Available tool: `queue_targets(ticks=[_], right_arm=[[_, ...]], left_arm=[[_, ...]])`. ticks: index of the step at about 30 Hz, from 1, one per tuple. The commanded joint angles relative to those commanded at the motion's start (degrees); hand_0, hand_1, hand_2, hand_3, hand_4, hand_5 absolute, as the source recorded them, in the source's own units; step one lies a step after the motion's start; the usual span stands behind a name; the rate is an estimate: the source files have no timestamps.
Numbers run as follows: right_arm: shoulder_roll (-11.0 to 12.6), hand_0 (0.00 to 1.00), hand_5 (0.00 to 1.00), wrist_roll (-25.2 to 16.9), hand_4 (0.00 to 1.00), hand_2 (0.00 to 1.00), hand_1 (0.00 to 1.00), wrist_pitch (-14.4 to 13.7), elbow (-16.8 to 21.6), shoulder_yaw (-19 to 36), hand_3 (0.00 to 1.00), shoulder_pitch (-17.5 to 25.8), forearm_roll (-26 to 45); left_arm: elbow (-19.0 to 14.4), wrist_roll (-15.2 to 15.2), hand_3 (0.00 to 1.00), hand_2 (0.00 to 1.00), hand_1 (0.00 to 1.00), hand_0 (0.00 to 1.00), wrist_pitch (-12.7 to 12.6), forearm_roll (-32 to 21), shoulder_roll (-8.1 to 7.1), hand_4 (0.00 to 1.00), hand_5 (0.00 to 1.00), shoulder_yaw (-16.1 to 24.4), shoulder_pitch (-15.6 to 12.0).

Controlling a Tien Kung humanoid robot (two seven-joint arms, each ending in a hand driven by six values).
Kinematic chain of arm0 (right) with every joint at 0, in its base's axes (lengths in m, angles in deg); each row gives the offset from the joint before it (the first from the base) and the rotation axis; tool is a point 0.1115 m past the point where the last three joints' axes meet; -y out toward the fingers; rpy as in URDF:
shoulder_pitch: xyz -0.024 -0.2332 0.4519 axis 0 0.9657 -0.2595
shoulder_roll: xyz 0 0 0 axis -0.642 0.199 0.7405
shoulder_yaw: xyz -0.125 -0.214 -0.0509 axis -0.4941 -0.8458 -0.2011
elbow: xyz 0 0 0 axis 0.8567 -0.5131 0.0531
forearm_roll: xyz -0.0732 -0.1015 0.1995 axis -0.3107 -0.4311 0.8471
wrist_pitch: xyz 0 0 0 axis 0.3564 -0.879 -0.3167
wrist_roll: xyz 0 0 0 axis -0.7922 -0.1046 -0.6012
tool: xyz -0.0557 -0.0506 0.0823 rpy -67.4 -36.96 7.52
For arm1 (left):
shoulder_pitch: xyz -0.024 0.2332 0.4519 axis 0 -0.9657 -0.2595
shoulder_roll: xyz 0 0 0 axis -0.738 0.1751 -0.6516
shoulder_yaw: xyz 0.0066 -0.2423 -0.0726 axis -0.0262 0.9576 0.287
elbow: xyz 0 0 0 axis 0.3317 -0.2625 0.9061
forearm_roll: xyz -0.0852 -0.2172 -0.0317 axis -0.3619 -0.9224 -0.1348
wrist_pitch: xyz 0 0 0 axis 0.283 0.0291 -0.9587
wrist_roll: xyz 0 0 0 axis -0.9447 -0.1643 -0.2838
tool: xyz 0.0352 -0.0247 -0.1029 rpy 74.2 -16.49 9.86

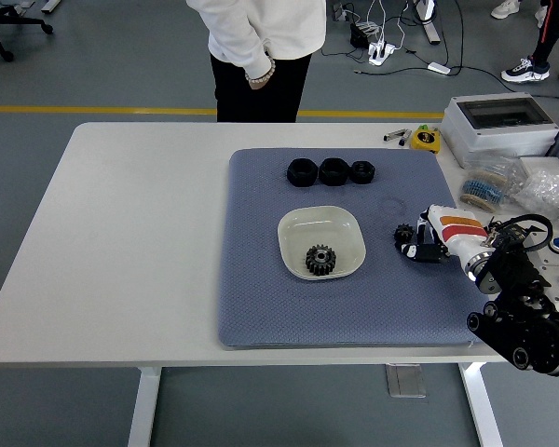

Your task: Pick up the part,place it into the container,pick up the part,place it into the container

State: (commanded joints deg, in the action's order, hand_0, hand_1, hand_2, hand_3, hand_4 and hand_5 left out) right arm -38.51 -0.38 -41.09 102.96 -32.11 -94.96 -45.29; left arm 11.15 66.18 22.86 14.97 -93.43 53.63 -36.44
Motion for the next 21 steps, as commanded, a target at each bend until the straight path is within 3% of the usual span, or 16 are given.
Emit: queue_targets(ticks=[4,5,9,10,11,16,17,21], right_arm=[[0.4,0.002,0.383,1.4,0.851,0.064,0.002,-1.2,0.4,1.0,0.308,0.0,-1.4],[0.5,0.002,0.367,2.0,0.912,0.069,0.002,-1.8,0.5,1.3,0.427,0.0,-2.2],[1.1,0.002,0.367,6.0,0.912,0.069,0.002,-3.4,1.4,3.4,0.427,0.0,-7.9],[1.3,0.002,0.367,7.0,0.912,0.069,0.002,-2.4,1.7,4.0,0.427,-0.1,-9.6],[1.5,0.002,0.541,7.6,0.998,0.067,0.002,-1.4,1.9,4.4,0.413,-0.1,-11.0],[2.6,0.002,0.541,8.7,0.998,0.067,0.002,6.0,3.5,6.9,0.413,0.4,-15.3],[2.8,0.018,0.619,8.7,0.998,0.127,0.027,7.0,3.9,7.4,0.516,0.6,-15.7],[3.2,0.018,0.619,8.5,0.998,0.127,0.027,8.5,5.0,8.7,0.516,0.9,-16.8]], left_arm=[[0.0,0.0,0.646,0.743,0.711,0.693,0.0,-0.1,-0.03,0.667,0.652,-0.1,0.0],[0.0,0.0,0.646,0.743,0.709,0.694,0.0,-0.1,-0.05,0.668,0.653,-0.1,0.0],[0.0,0.1,0.646,0.743,0.709,0.694,0.0,-0.2,-0.07,0.668,0.653,-0.2,-0.1],[0.0,0.1,0.646,0.743,0.709,0.694,0.0,-0.3,-0.09,0.668,0.653,-0.2,-0.1],[0.0,0.1,0.645,0.742,0.71,0.695,0.0,-0.3,-0.11,0.668,0.653,-0.2,-0.1],[0.0,0.1,0.645,0.742,0.71,0.695,0.0,-0.5,-0.16,0.668,0.653,-0.3,-0.2],[0.0,0.2,0.647,0.742,0.71,0.694,0.0,-0.6,-0.16,0.669,0.654,-0.4,-0.2],[0.1,0.2,0.647,0.742,0.71,0.694,0.0,-0.4,-0.11,0.669,0.654,-0.2,-0.3]])
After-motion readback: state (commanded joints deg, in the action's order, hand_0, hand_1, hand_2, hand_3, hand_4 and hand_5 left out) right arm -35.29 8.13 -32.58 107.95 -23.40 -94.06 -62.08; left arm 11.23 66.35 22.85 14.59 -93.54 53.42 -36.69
